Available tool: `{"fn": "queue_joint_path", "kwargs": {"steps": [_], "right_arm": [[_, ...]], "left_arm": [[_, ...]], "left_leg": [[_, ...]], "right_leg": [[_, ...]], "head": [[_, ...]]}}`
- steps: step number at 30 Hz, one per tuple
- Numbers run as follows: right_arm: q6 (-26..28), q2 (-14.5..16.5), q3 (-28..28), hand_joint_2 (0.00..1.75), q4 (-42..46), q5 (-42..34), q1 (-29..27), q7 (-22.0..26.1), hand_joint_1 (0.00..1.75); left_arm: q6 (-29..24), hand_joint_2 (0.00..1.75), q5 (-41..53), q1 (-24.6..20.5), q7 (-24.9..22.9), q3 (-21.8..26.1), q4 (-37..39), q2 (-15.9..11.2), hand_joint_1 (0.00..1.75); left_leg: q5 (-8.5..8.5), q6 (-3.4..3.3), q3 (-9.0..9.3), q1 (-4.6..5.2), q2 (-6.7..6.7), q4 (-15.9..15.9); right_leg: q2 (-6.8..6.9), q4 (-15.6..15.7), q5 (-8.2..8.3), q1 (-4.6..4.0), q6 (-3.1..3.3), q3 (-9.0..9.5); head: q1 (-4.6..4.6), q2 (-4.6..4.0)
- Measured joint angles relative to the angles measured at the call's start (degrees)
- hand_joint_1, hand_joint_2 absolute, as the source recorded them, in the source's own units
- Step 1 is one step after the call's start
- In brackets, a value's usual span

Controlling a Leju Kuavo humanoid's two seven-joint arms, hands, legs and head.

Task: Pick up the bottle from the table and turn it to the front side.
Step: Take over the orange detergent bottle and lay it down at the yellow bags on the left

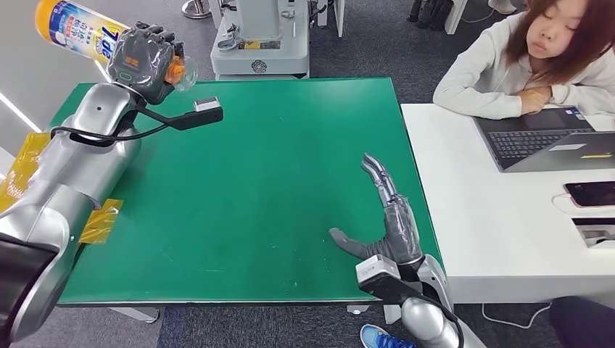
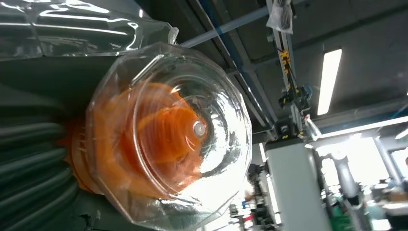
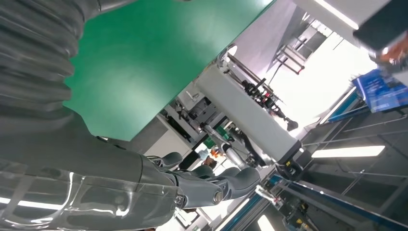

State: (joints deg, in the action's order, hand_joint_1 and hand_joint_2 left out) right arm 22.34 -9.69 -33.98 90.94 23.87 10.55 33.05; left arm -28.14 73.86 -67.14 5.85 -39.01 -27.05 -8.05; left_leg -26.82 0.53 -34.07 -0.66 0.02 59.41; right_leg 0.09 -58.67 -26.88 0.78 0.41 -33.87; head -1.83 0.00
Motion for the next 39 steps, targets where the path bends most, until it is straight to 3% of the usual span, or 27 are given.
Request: {"fn": "queue_joint_path", "kwargs": {"steps": [13,17,28,39], "right_arm": [[0.01,-0.71,3.2,1.75,3.08,1.08,-4.38,-0.04,0.0],[0.12,-0.71,4.82,1.75,4.09,1.78,-6.99,-0.12,0.0],[-1.38,-0.67,7.98,1.75,8.51,4.94,-12.54,-1.25,0.0],[-3.05,-0.21,9.02,1.75,10.41,6.58,-14.1,-1.37,0.0]], "left_arm": [[1.17,1.75,6.95,2.29,-3.91,-0.69,1.7,-4.59,1.75],[0.97,1.75,7.29,3.2,-4.62,0.19,1.7,-7.18,1.75],[0.5,1.75,8.71,9.17,-7.07,11.13,1.75,-12.63,1.75],[1.44,1.75,10.58,15.12,-7.65,16.8,2.78,-13.19,1.75]], "left_leg": [[0.0,0.0,-0.02,0.0,0.03,0.0],[0.0,0.0,-0.02,-0.01,0.04,-0.02],[0.0,0.01,-0.03,-0.02,0.06,-0.06],[0.0,0.0,-0.03,-0.01,0.05,-0.04]], "right_leg": [[-0.03,0.0,0.0,0.0,0.0,-0.01],[-0.04,0.0,0.0,0.0,0.01,-0.03],[-0.04,-0.01,-0.03,-0.02,0.04,-0.06],[-0.03,0.01,-0.03,-0.01,0.04,-0.06]], "head": [[0.01,0.0],[0.01,0.0],[0.01,0.0],[0.01,0.0]]}}
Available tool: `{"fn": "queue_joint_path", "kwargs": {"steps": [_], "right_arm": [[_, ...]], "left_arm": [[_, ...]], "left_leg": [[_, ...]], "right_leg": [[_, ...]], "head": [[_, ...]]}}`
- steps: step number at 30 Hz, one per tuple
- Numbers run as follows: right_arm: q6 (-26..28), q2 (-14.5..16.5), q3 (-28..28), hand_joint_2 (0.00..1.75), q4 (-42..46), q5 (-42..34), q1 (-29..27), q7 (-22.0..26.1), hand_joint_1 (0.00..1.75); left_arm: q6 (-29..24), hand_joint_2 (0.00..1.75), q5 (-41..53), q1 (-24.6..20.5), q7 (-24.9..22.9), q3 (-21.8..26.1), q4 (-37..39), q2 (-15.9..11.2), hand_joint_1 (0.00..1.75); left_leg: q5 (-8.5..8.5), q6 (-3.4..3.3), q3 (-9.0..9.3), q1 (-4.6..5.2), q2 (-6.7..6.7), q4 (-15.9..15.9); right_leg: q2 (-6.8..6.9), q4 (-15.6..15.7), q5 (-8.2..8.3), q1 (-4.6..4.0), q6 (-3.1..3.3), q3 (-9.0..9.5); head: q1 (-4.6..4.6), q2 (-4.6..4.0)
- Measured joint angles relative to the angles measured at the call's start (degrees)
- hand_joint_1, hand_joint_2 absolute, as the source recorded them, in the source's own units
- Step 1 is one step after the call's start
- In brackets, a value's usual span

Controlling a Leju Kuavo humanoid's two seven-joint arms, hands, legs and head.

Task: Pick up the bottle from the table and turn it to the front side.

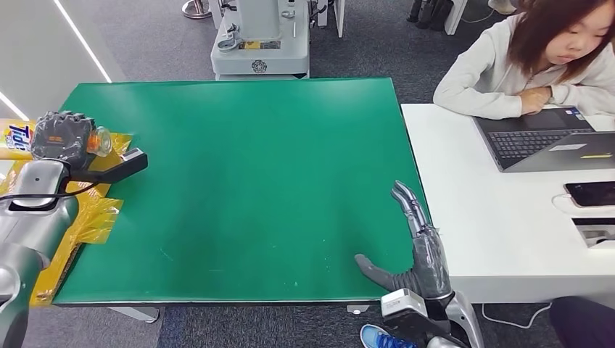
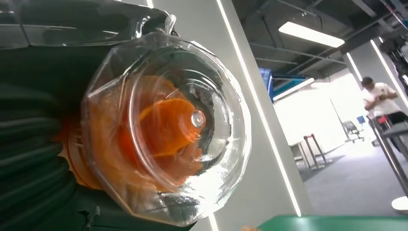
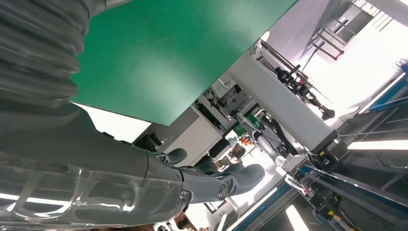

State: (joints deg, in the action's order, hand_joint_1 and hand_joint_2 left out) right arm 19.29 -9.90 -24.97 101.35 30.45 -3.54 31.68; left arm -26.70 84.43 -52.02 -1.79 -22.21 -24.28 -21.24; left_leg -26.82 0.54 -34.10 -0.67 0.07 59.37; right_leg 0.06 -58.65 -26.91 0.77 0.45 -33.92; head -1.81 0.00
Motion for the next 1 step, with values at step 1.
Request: {"fn": "queue_joint_path", "kwargs": {"steps": [1], "right_arm": [[0.0,0.0,0.03,1.75,0.0,0.0,-0.03,0.02,0.0]], "left_arm": [[0.21,1.75,0.15,0.1,0.0,0.06,0.09,0.05,1.75]], "left_leg": [[0.0,0.0,0.0,0.0,0.0,0.0]], "right_leg": [[0.0,0.0,0.0,0.0,0.0,0.0]], "head": [[0.0,0.0]]}}
